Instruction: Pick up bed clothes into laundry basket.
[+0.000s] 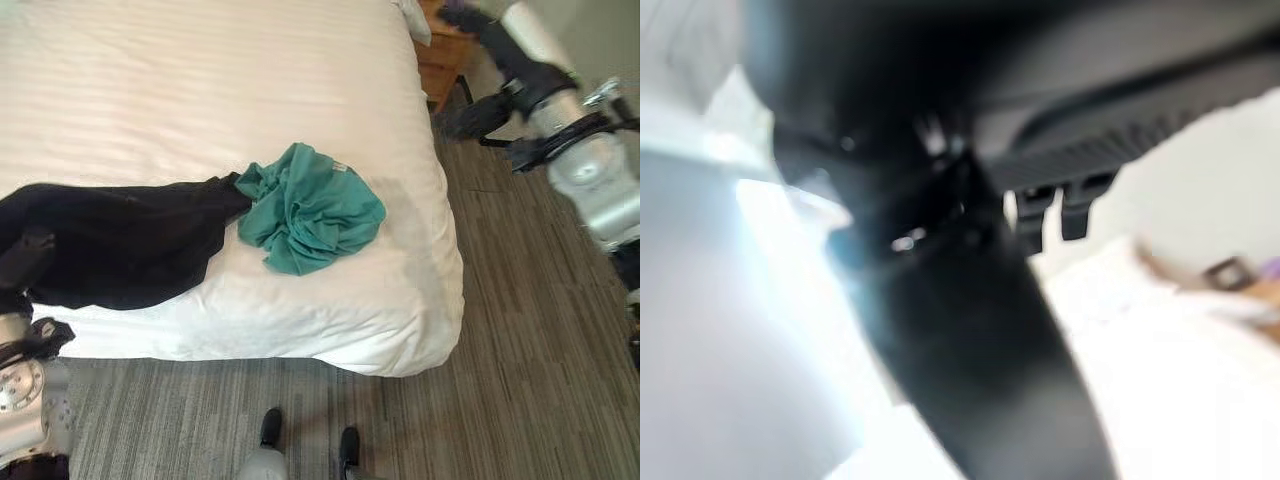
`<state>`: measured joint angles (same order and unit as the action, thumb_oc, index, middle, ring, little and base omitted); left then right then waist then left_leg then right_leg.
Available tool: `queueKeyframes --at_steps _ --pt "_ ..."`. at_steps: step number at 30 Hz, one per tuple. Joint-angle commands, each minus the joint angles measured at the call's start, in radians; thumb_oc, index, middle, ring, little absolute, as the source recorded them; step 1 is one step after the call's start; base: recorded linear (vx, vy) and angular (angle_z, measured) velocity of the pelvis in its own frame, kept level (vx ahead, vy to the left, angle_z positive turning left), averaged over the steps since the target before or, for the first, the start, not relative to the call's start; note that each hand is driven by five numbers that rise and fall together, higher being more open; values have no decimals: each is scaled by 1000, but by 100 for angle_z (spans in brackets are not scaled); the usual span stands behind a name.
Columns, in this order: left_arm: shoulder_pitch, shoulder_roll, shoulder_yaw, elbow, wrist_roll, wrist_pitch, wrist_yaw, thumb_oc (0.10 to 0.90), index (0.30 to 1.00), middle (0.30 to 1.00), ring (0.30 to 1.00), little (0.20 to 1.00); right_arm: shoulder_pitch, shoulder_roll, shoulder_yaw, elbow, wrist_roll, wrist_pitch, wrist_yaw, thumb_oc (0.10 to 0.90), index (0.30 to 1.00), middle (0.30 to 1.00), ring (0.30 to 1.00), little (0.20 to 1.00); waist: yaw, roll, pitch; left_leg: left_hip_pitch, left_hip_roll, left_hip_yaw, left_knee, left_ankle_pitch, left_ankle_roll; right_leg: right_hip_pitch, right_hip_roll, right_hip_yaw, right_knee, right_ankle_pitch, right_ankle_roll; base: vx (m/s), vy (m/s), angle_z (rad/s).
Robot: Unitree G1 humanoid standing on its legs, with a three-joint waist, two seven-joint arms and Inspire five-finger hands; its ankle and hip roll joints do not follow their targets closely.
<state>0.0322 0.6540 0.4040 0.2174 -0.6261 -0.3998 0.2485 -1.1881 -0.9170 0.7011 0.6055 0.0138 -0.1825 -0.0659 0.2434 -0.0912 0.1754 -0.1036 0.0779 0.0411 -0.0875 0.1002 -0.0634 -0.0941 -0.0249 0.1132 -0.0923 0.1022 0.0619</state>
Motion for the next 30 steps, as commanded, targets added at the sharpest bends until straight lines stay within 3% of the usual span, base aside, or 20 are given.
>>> queueKeyframes --at_steps 1,8,14,19,24,30 --pt "2 76 39 -99 -30 -149 -38 400 300 300 300 300 -176 0 46 86 -83 1 -19 800 900 900 900 900 23 29 -140 -55 -39 50 0 -35 -7 132 -87 2 5 -160 100 16 -5 26" --pt "95 34 85 -46 -101 -127 -74 400 300 300 300 300 -261 -14 234 190 -262 -1 55 800 900 900 900 900 55 41 -122 -81 -43 24 0 -32 -9 116 -86 1 5 -164 99 37 -4 14" --pt "85 32 45 -43 -115 -118 -95 400 300 300 300 300 -262 36 261 242 -295 -8 68 800 900 900 900 900 78 53 -102 -115 -47 7 0 -27 -9 99 -88 -4 5 -165 103 25 -7 6" --pt "42 50 0 -38 -120 -122 -102 400 300 300 300 300 -220 83 214 287 -273 -2 38 800 900 900 900 900 91 69 -75 -152 -53 -7 0 -20 -8 72 -92 -9 5 -156 104 9 2 7" --pt "57 33 11 -61 -123 -133 -77 400 300 300 300 300 -232 146 176 396 -248 5 4 800 900 900 900 900 131 95 -27 -225 -59 -29 3 -6 -8 32 -105 -24 5 -146 105 -26 -7 14" --pt "59 15 -12 -89 -99 -128 -70 400 300 300 300 300 -175 153 92 366 -203 19 -48 800 900 900 900 900 133 122 26 -291 -61 -42 22 5 -6 -13 -113 -28 5 -136 101 -43 4 11"
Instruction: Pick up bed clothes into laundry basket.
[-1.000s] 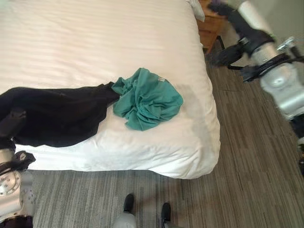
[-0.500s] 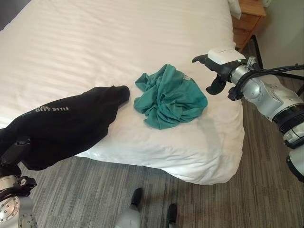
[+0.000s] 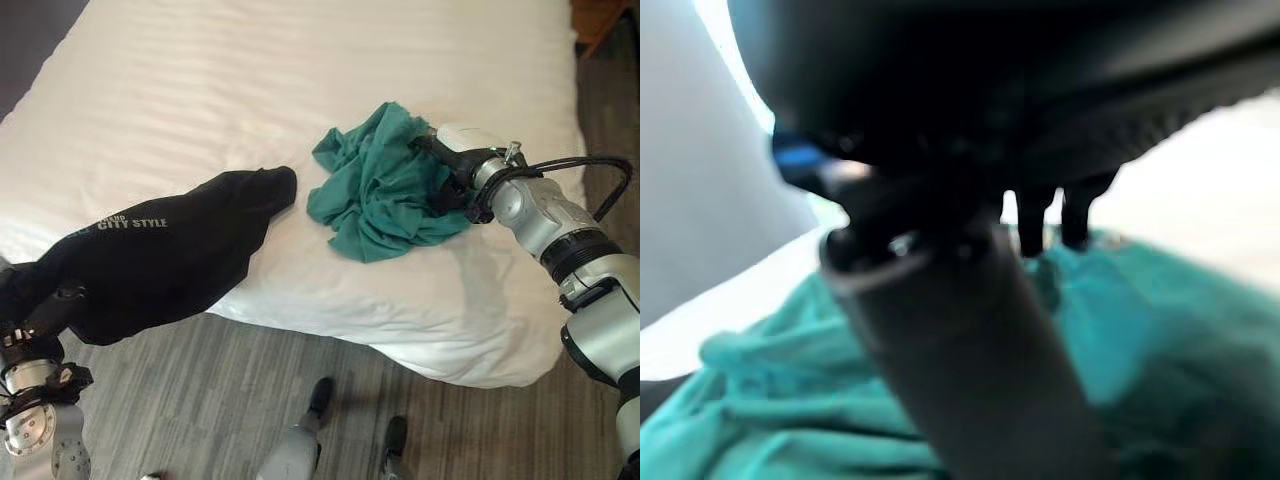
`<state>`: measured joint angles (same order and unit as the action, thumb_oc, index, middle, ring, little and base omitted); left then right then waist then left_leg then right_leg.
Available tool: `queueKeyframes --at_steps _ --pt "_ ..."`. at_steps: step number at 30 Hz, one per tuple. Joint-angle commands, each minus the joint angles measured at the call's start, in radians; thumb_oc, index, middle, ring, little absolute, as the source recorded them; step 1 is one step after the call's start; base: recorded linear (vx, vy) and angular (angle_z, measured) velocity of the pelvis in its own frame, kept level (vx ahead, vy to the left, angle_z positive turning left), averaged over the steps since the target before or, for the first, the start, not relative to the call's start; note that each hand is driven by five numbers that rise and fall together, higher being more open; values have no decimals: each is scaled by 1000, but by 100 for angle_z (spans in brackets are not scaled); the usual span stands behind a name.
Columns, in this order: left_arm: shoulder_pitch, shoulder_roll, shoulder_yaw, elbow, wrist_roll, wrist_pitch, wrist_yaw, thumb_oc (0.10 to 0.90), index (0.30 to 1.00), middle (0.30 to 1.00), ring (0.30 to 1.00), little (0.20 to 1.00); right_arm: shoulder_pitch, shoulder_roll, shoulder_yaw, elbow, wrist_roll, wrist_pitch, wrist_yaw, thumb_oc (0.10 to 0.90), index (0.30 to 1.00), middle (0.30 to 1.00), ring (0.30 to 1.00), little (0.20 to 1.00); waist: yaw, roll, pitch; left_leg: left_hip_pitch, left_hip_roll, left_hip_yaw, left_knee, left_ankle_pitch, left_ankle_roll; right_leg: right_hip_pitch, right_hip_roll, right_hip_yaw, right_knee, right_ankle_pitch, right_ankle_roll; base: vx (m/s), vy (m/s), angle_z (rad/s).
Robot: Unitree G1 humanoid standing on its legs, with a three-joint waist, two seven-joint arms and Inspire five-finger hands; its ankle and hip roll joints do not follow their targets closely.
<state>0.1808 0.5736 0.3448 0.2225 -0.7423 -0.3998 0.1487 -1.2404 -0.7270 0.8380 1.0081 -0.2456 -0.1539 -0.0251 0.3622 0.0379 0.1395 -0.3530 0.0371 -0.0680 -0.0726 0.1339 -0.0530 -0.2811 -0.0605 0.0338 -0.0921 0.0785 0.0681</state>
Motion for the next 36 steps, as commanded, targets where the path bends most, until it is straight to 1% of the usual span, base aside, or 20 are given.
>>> queueKeyframes --at_steps 1,5,6,7,8,10,11,12,15,17,18,19,20,21,22,26,30,31,32,36 --pt "-100 91 30 -113 34 -127 33 400 300 300 300 300 -101 -1 -56 -10 43 -1 -100 800 900 900 900 900 18 1 74 -54 -24 63 14 -29 -14 173 -78 53 6 -113 94 -27 -3 4" --pt "-99 61 31 -183 87 -141 65 400 300 300 300 300 -19 72 -86 152 26 21 -82 800 900 900 900 900 30 13 96 -92 -39 42 51 -45 -7 172 -91 50 13 -118 96 -15 1 2" --pt "-102 58 33 -197 99 -143 73 400 300 300 300 300 -4 86 -91 164 22 21 -81 642 662 662 662 662 32 13 96 -91 -41 40 53 -47 -5 174 -93 50 13 -120 96 0 0 0" --pt "-101 58 33 -199 101 -142 75 400 300 300 300 300 -3 87 -91 165 22 20 -81 540 509 509 509 509 31 13 96 -91 -42 40 54 -48 -5 174 -93 50 13 -120 96 0 0 0" --pt "-107 43 32 -216 109 -145 80 400 300 300 300 300 45 112 -108 167 29 20 -75 400 300 300 300 300 32 15 98 -91 -42 38 54 -49 -4 177 -95 47 12 -121 97 0 0 0" --pt "-110 24 21 -242 129 -144 88 400 300 300 300 300 126 153 -169 151 95 19 -70 400 300 300 300 300 28 15 95 -81 -45 33 51 -51 -1 185 -96 47 8 -124 97 5 44 2" --pt "-204 58 -42 -165 241 -133 188 400 300 300 300 300 189 220 -204 130 140 18 -72 400 300 300 300 300 8 12 100 -71 -44 35 50 -55 1 189 -98 52 11 -124 98 8 99 4" --pt "-214 52 -45 -151 218 -109 122 400 300 300 300 300 220 239 -227 113 208 18 -65 400 300 300 300 300 -1 15 102 -60 -44 38 49 -60 3 193 -100 57 13 -129 99 -7 118 8" --pt "-187 4 4 -186 177 -143 120 400 300 300 300 300 306 238 -311 -55 323 -25 -96 400 300 300 300 300 -21 5 97 -32 -35 52 39 -61 5 197 -98 76 11 -122 99 -6 105 2" --pt "-185 -9 18 -180 166 -147 128 400 300 300 300 300 376 177 -339 -226 341 -45 -87 400 300 300 300 300 -47 -14 85 -6 -29 59 22 -63 4 199 -99 83 8 -114 102 15 44 -5" --pt "-206 -1 10 -160 174 -149 132 400 300 300 300 300 449 67 -408 -420 369 -70 -92 400 300 300 300 300 -86 -32 70 19 -28 66 7 -68 5 202 -104 87 7 -103 107 2 37 -6" --pt "-208 -1 6 -159 174 -149 132 400 300 300 300 300 454 64 -413 -426 369 -67 -91 400 300 300 300 300 -82 -31 69 17 -26 66 5 -63 4 199 -102 88 7 -100 107 6 41 9" --pt "-224 -1 -1 -147 183 -149 138 400 300 300 300 300 513 29 -469 -500 381 -82 -101 400 300 300 300 300 -100 -38 58 24 -25 70 1 -66 6 197 -101 90 7 -98 109 12 58 8" --pt "-255 -6 -17 -129 191 -153 141 400 300 300 300 300 603 -14 -599 -598 411 -118 -128 400 300 300 300 300 -132 -44 36 44 -27 77 -4 -73 9 197 -103 93 6 -93 114 26 59 7" --pt "-257 -5 -21 -128 191 -153 141 400 300 300 300 300 613 -15 -607 -604 410 -117 -127 400 300 300 300 300 -129 -45 35 44 -27 76 -4 -73 9 198 -103 93 6 -93 114 41 73 4" --pt "-309 -6 -48 -96 200 -154 147 400 300 300 300 300 744 -99 -866 -735 450 -167 -192 400 300 300 300 300 -188 -69 -16 92 -31 99 -11 -94 15 211 -107 107 5 -85 126 65 62 -12" --pt "-270 -10 3 -103 170 -146 122 400 300 300 300 300 862 -160 -1099 -797 492 -206 -230 400 300 300 300 300 -235 -83 -63 136 -27 128 -10 -117 19 220 -106 132 5 -72 139 79 57 -22" --pt "-252 -5 19 -99 163 -138 109 400 300 300 300 300 898 -203 -1190 -804 532 -225 -248 400 300 300 300 300 -271 -93 -80 160 -20 147 -8 -127 19 224 -103 148 5 -58 148 64 20 -38" --pt "-252 -4 16 -100 162 -137 107 400 300 300 300 300 909 -203 -1199 -808 535 -226 -245 400 300 300 300 300 -263 -95 -81 161 -18 151 -9 -127 19 222 -101 153 5 -56 148 55 25 -31" --pt "-282 76 10 -73 135 -124 81 400 300 300 300 300 958 -393 -1362 -722 600 -255 -327 400 300 300 300 300 -369 -127 -114 227 7 247 -6 -162 13 210 -87 242 11 34 182 21 24 -56"
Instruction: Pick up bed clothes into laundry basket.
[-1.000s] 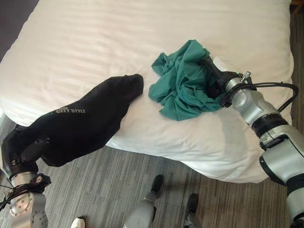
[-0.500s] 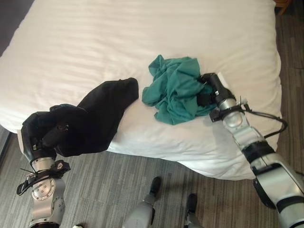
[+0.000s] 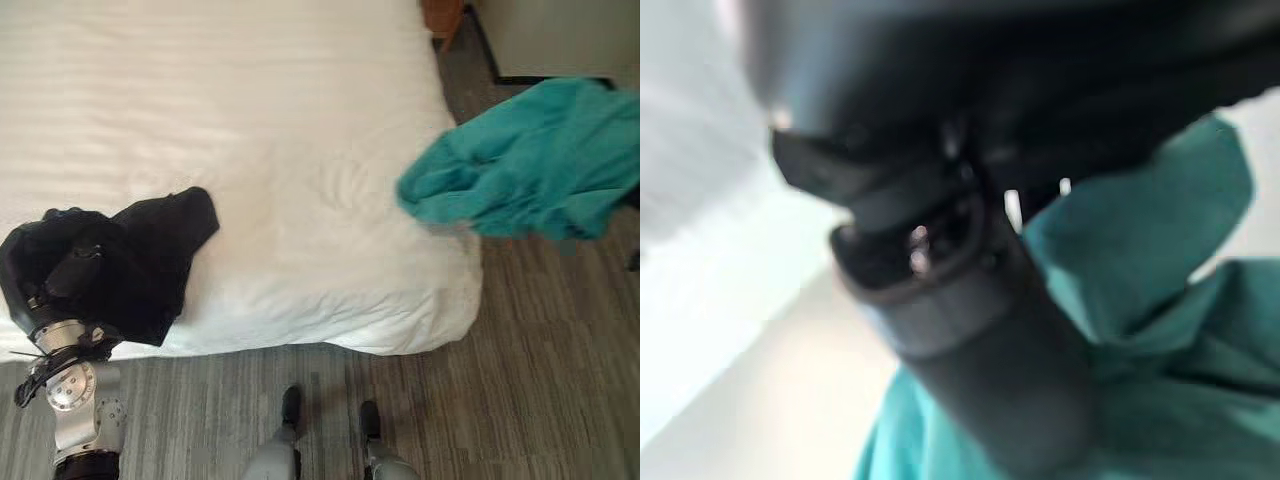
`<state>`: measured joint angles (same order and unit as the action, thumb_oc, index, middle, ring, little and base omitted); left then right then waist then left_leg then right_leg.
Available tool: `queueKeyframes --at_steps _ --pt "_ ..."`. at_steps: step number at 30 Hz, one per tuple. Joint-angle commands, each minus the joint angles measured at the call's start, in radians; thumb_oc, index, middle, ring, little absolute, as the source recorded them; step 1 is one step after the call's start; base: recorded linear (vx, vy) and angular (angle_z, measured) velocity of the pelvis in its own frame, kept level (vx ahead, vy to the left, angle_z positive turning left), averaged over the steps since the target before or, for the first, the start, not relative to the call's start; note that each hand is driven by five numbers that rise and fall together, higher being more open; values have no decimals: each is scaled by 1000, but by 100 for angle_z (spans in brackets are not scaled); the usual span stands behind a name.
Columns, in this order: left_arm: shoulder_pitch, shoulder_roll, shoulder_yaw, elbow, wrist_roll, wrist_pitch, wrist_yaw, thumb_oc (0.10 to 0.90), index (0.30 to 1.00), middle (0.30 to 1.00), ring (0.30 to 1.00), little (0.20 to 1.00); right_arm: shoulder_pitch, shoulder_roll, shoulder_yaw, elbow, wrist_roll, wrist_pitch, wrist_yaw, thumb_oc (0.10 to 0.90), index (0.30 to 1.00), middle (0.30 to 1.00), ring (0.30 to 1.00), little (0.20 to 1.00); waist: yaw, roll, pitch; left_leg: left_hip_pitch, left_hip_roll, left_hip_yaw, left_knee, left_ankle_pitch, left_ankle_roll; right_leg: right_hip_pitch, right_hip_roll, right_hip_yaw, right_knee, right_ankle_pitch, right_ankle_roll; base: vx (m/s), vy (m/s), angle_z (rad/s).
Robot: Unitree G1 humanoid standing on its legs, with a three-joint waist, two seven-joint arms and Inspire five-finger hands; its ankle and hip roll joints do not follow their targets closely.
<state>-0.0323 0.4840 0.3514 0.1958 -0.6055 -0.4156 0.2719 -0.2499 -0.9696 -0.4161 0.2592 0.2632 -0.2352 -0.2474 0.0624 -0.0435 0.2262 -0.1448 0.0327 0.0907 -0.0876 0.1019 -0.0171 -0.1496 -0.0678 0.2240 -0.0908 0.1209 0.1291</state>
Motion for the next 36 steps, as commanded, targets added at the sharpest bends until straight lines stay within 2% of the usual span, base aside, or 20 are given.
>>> queueKeyframes --at_steps 1,2,4,5,6,8,9,10,11,13,15,17,21,24,27,29,30,31,32,36 --pt "-80 178 -4 -34 -10 -107 -55 400 300 300 300 300 -9 -176 -149 55 116 -185 -111 400 300 300 300 300 -89 -49 -207 30 22 118 6 -126 -26 66 -70 76 11 7 126 -8 36 -91" --pt "-92 190 -18 -23 -13 -105 -61 400 300 300 300 300 13 -203 -184 78 126 -191 -118 400 300 300 300 300 -109 -50 -211 44 28 140 8 -139 -26 61 -65 89 14 17 132 1 35 -74" --pt "-181 232 -123 18 4 -87 -92 400 300 300 300 300 108 -255 -283 134 135 -207 -155 400 300 300 300 300 -232 -47 -229 83 51 234 0 -174 -36 22 -33 143 6 49 133 53 65 -89" --pt "-193 233 -137 24 5 -88 -90 400 300 300 300 300 133 -252 -307 129 136 -209 -155 400 300 300 300 300 -223 -54 -224 74 57 249 3 -147 -40 12 -26 158 10 63 133 97 100 -100" --pt "-225 234 -180 16 16 -83 -100 400 300 300 300 300 167 -246 -338 132 116 -207 -174 400 300 300 300 300 -259 -44 -230 89 55 261 0 -183 -37 5 -21 160 6 55 133 -1 43 -76" --pt "-290 226 -253 4 28 -84 -97 400 300 300 300 300 224 -227 -386 107 76 -205 -210 400 300 300 300 300 -309 -31 -206 87 65 309 2 -150 -41 -37 -8 148 34 79 133 -31 66 -69" --pt "-725 403 -468 212 -74 -50 -82 400 300 300 300 300 102 -244 -206 55 46 -194 -202 400 300 300 300 300 -342 29 -216 126 78 356 0 -177 -43 -59 -8 105 93 58 133 -176 40 -62" --pt "-669 357 -462 132 -22 -80 -48 400 300 300 300 300 130 -202 -239 13 27 -180 -189 400 300 300 300 300 -341 27 -181 125 92 406 4 -139 -39 -77 -45 -2 143 36 133 8 156 -76" --pt "-656 350 -459 113 -7 -75 -35 400 300 300 300 300 146 -195 -253 0 23 -174 -189 400 300 300 300 300 -334 33 -183 138 89 385 1 -163 -40 -71 -45 -2 154 14 133 -125 46 -142" --pt "-511 280 -378 -107 17 -88 -56 400 300 300 300 300 244 -116 -351 -25 -20 -171 -246 400 300 300 300 300 -327 37 -148 147 116 434 3 -142 -28 -48 -109 -136 305 -19 115 -171 23 -163" --pt "-440 260 -315 -158 -1 -79 -72 400 300 300 300 300 260 -74 -357 -45 -49 -146 -248 400 300 300 300 300 -304 51 -140 176 137 497 4 -139 -17 -77 -166 -194 461 -18 98 -165 8 -149" --pt "-393 254 -255 -170 6 -72 -69 400 300 300 300 300 279 2 -370 -71 -62 -141 -253 400 300 300 300 300 -309 51 -148 193 137 546 4 -143 -10 -85 -144 -205 556 -35 111 -95 -17 -204" --pt "-230 242 -66 -187 21 -79 -56 400 300 300 300 300 306 154 -411 -160 -93 -147 -267 400 300 300 300 300 -260 10 -193 211 132 673 8 -114 -37 29 -119 -338 270 -105 122 -112 -206 -204" --pt "-156 199 -10 -195 29 -63 -56 400 300 300 300 300 357 204 -423 -195 -105 -128 -252 400 300 300 300 300 -259 -6 -198 198 163 685 24 -64 -78 97 -62 -316 147 -172 90 -78 -299 -109" --pt "-144 162 -10 -218 20 -66 -70 400 300 300 300 300 357 202 -432 -215 -89 -140 -250 400 300 300 300 300 -258 -22 -192 151 249 683 116 5 -139 135 -11 -296 107 -203 39 -84 -340 -63" --pt "-136 160 -29 -222 18 -64 -78 400 300 300 300 300 318 179 -388 -200 -38 -167 -242 400 300 300 300 300 -224 -33 -169 114 278 561 194 31 -168 150 13 -267 120 -231 5 -113 -234 -40" --pt "-113 154 -33 -233 28 -61 -76 400 300 300 300 300 279 169 -324 -199 3 -189 -220 400 300 300 300 300 -163 -35 -147 74 232 364 221 48 -149 144 31 -237 133 -226 -6 -155 -172 -78" --pt "-92 142 -22 -241 34 -56 -64 400 300 300 300 300 243 165 -261 -169 61 -209 -179 400 300 300 300 300 -119 -45 -138 48 177 163 219 3 -123 136 29 -204 145 -217 -8 -133 -114 -91" --pt "-91 142 -20 -242 34 -55 -63 400 300 300 300 300 240 164 -259 -166 62 -210 -178 400 300 300 300 300 -122 -45 -140 45 176 160 220 4 -122 134 29 -206 145 -216 -8 -55 -114 -173" --pt "-62 156 18 -230 42 -51 -50 400 300 300 300 300 191 194 -149 -135 229 -204 -44 400 300 300 300 300 -94 -54 -157 92 158 -28 188 -74 -104 126 42 -103 128 -192 -19 -17 -37 -87"
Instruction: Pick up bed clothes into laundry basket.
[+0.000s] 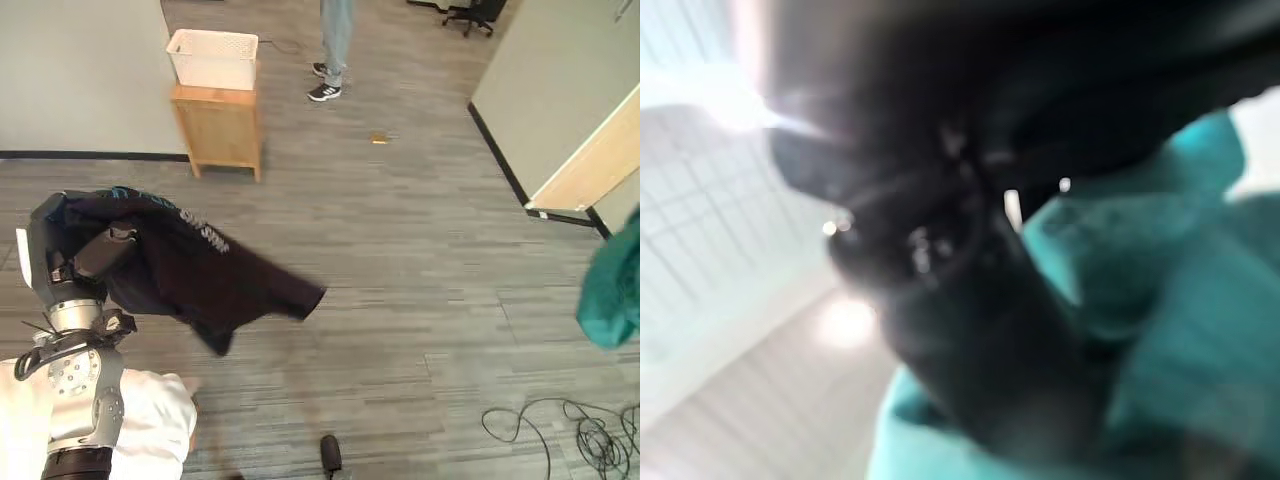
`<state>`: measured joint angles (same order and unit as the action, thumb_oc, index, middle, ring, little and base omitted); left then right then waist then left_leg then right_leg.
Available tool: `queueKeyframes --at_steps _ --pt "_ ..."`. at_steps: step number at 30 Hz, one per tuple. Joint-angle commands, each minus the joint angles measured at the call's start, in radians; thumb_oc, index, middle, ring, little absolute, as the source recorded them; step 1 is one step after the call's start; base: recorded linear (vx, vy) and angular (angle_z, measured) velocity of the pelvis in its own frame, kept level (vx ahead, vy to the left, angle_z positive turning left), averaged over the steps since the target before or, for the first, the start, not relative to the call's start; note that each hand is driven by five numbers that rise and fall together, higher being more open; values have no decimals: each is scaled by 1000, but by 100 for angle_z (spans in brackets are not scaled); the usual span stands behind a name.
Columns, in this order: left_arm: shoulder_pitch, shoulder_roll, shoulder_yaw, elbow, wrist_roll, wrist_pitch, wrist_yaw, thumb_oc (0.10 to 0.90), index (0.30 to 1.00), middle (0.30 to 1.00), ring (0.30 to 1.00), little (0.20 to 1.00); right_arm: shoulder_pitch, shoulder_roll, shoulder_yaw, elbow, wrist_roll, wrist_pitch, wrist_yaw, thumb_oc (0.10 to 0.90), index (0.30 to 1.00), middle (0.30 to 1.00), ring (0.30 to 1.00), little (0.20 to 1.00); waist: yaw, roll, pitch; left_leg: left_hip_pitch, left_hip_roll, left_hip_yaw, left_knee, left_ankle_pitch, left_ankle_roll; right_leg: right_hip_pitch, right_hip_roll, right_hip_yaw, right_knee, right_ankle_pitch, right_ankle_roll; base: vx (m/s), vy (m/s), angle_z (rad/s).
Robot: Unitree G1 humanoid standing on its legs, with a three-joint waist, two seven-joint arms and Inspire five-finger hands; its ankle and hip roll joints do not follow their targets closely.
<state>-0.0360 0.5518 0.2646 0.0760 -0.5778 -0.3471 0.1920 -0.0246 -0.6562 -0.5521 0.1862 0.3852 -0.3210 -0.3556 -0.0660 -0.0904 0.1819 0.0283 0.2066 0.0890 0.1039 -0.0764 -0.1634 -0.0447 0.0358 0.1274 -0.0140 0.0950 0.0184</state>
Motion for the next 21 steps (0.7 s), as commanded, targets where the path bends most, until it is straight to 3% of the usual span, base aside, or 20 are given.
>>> queueKeyframes --at_steps 1,2,3,4,9,12,13,15,18,19,21 --pt "-55 91 106 -112 19 -115 27 400 300 300 300 300 -31 -108 13 -76 134 -107 107 400 300 300 300 300 41 -3 -113 -79 -29 -54 -26 105 45 14 -55 6 49 -154 92 -2 13 -32" --pt "-53 91 106 -113 19 -115 27 400 300 300 300 300 -30 -108 13 -75 137 -106 111 400 300 300 300 300 41 -3 -117 -72 -29 -52 -32 97 45 19 -56 6 47 -162 92 -69 50 -20" --pt "-57 90 99 -122 12 -108 13 400 300 300 300 300 -12 -85 65 -111 188 -78 186 400 300 300 300 300 48 11 -111 -72 -61 -91 -78 104 48 10 -44 29 45 -146 91 -51 119 -20" --pt "-62 87 91 -129 -3 -105 -4 400 300 300 300 300 31 -39 65 -135 231 -70 220 400 300 300 300 300 31 28 -115 -54 -59 -65 -112 106 55 14 -37 28 37 -151 90 -87 112 -16" --pt "-55 75 72 -124 -8 -97 -19 400 300 300 300 300 66 67 89 -189 211 -43 235 400 300 300 300 300 20 48 -125 -22 -80 -56 -159 108 62 21 -42 28 25 -144 99 -14 129 5" --pt "-44 73 73 -106 -18 -93 -19 400 300 300 300 300 56 69 113 -173 209 -26 236 400 300 300 300 300 20 48 -124 -13 -91 -43 -161 99 75 19 -51 39 26 -135 108 1 102 -1" --pt "-46 -48 -94 40 77 -28 -77 400 300 300 300 300 97 215 77 -160 74 -4 168 400 300 300 300 300 -38 137 15 -38 -192 -8 -153 97 134 -226 -26 85 367 -199 113 89 72 1" --pt "-53 -53 -108 59 78 -17 -89 400 300 300 300 300 120 224 72 -144 81 -2 177 400 300 300 300 300 -40 119 -7 -33 -200 -16 -139 69 128 -159 -35 92 169 -172 109 211 -113 -2" --pt "-38 -97 -133 76 62 -12 -94 400 300 300 300 300 128 244 106 -145 115 -3 201 400 300 300 300 300 -21 109 -29 -23 -198 -21 -133 64 127 -107 -45 94 132 -153 111 140 -99 4" --pt "-33 -119 -151 82 29 1 -113 400 300 300 300 300 99 196 140 -114 96 17 202 400 300 300 300 300 -7 109 -45 -15 -198 -11 -146 70 125 -82 -60 73 96 -138 110 158 -84 -10" --pt "-29 -117 -154 86 35 9 -120 400 300 300 300 300 89 178 144 -113 93 27 206 400 300 300 300 300 -6 113 -52 -8 -197 -13 -153 73 124 -65 -60 69 76 -134 107 94 -50 -12"
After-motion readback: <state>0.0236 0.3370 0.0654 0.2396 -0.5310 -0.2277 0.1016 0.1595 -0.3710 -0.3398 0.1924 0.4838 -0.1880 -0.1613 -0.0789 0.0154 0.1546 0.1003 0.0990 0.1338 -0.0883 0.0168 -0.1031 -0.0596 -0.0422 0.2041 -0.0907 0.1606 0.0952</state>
